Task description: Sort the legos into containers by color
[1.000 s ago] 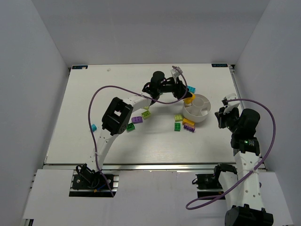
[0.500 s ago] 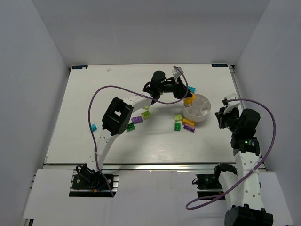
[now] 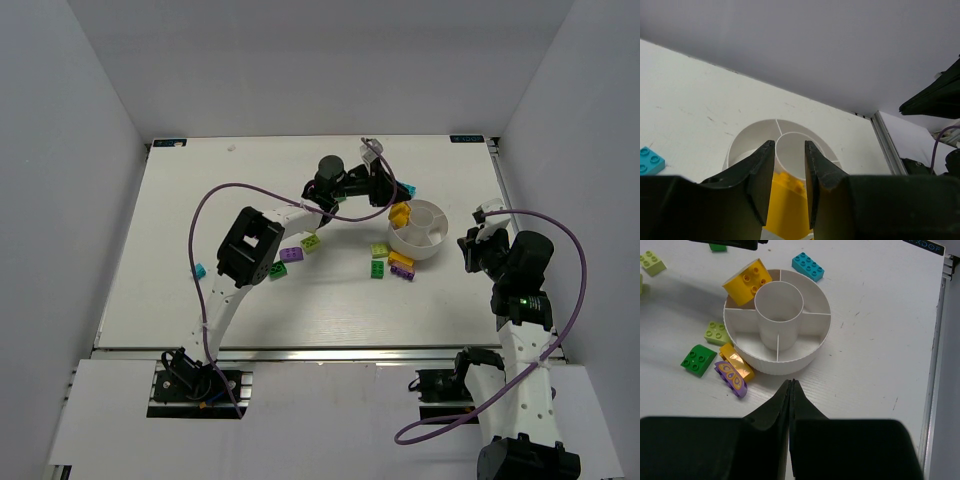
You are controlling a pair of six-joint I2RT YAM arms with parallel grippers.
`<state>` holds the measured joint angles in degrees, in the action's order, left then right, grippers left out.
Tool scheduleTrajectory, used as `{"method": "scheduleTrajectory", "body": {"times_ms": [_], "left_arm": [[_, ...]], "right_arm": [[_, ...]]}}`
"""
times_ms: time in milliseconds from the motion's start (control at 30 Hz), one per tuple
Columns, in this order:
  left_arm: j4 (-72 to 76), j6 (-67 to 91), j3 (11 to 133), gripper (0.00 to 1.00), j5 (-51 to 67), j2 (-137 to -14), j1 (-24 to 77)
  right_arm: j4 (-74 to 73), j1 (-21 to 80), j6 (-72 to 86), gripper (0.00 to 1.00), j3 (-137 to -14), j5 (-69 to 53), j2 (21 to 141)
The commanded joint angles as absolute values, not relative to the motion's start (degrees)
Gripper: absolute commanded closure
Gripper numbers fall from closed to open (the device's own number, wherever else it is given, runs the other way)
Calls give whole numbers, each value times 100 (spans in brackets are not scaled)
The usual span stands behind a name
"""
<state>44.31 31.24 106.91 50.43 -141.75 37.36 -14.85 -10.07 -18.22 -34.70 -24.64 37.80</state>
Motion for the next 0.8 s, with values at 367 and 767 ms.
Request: {"method": "scheduleTrajectory", "body": {"times_ms": [367,767], "left_arm": [[4258,2823,9924,8,4870,-13352,3656],[1803,1784,9228,2,3138,-12304,3779]], "right_arm": [[-1345,-1037,-1854,100,-3480,-2558,3700],[-1345,-1046,-1846,100,-3472,-2558,3718]]}}
